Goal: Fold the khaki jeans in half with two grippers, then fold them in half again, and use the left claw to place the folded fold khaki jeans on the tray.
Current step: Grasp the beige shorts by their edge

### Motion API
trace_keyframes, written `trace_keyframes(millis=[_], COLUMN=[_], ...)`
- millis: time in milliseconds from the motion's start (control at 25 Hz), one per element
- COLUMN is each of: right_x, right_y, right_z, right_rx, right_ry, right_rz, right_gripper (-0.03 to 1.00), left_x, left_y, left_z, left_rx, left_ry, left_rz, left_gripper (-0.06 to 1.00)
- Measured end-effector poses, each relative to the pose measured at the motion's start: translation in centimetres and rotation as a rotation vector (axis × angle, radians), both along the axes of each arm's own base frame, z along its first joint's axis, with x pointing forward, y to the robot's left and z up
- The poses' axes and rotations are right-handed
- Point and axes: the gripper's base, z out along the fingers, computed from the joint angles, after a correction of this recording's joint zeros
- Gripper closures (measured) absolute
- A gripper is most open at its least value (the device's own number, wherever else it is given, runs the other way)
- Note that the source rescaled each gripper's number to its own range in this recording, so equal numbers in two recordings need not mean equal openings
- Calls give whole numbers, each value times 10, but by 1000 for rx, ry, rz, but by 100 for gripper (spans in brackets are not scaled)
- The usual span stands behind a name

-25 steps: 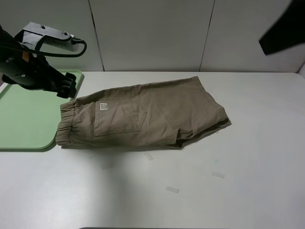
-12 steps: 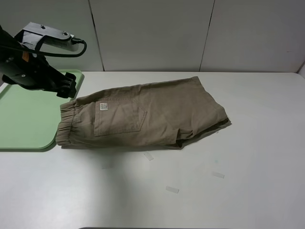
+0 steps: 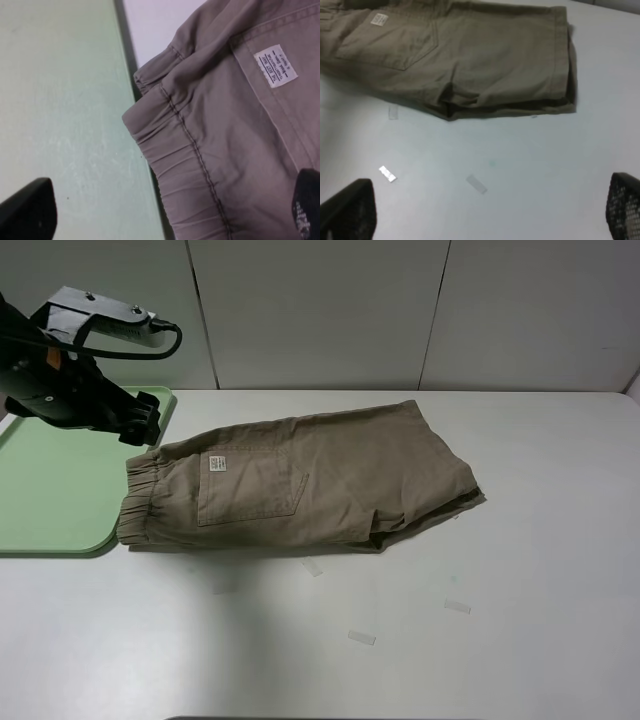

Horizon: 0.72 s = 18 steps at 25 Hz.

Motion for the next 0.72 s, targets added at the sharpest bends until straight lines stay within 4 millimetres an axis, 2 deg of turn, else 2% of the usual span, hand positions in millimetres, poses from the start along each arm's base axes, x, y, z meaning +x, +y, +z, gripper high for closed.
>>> trace_keyframes(millis=[560, 720], right_x=[0, 0], right_y=[0, 0], right_z=[1, 1], right_rx=[9, 10], right_ry=[-10, -10], right_rz=[-5, -91], right_gripper=[-3, -3], left_x=[0, 0], left_y=[0, 0], left_z=[0, 0], left_rx=[-1, -1], left_ry=[0, 0], left_rz=[0, 0], left_gripper=[2, 2])
